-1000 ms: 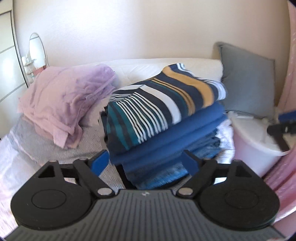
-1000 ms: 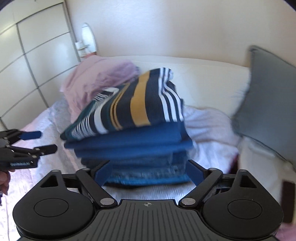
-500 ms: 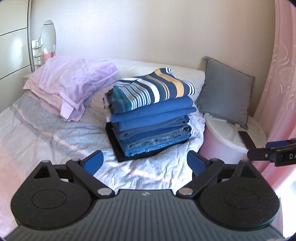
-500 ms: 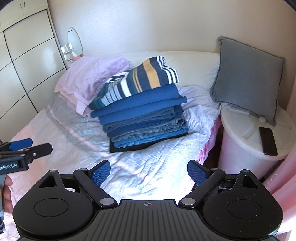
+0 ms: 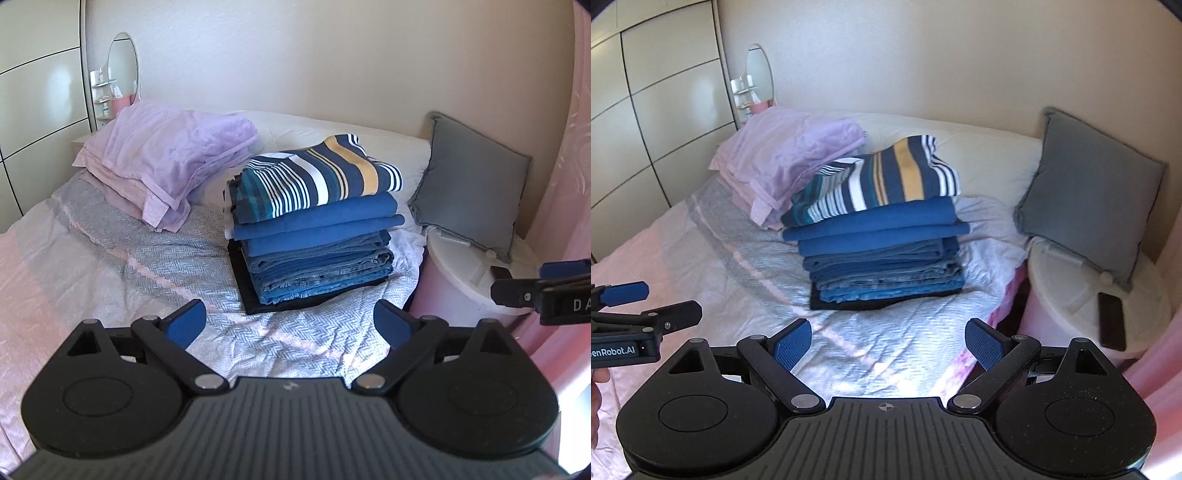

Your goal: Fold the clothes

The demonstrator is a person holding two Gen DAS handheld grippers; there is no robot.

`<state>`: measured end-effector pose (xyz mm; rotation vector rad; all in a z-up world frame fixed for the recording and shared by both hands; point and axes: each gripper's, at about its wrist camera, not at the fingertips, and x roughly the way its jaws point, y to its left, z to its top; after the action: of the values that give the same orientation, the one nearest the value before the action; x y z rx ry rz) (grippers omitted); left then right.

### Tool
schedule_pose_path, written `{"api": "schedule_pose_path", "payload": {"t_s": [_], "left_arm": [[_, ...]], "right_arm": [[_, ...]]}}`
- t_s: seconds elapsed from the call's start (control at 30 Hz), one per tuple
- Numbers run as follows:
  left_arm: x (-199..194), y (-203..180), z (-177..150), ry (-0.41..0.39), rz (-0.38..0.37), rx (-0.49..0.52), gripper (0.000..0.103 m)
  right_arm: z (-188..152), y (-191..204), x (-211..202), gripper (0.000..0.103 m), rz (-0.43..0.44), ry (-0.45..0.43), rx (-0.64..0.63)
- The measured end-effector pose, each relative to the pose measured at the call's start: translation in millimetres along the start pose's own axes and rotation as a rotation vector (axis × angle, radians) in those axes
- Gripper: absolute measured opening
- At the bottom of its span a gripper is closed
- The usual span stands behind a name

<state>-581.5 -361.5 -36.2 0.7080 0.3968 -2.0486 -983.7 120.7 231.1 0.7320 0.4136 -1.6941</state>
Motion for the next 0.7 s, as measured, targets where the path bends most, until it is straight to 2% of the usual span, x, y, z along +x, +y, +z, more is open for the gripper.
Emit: {"api": "schedule_pose_path", "payload": {"t_s": [0.2, 0.7], "left_arm": [[9.5, -21.0, 5.3, 0.014, 0.015, 0.012, 0.095], [39.1, -53.4, 10.2, 0.035, 0.108, 0.03, 0.095]], "right_arm": [[4.5, -12.2, 8.6, 0.093, -0.029, 0.01, -0.007], [11.8, -36.1, 38.8, 0.093, 0.025, 0.036, -0.024]]}}
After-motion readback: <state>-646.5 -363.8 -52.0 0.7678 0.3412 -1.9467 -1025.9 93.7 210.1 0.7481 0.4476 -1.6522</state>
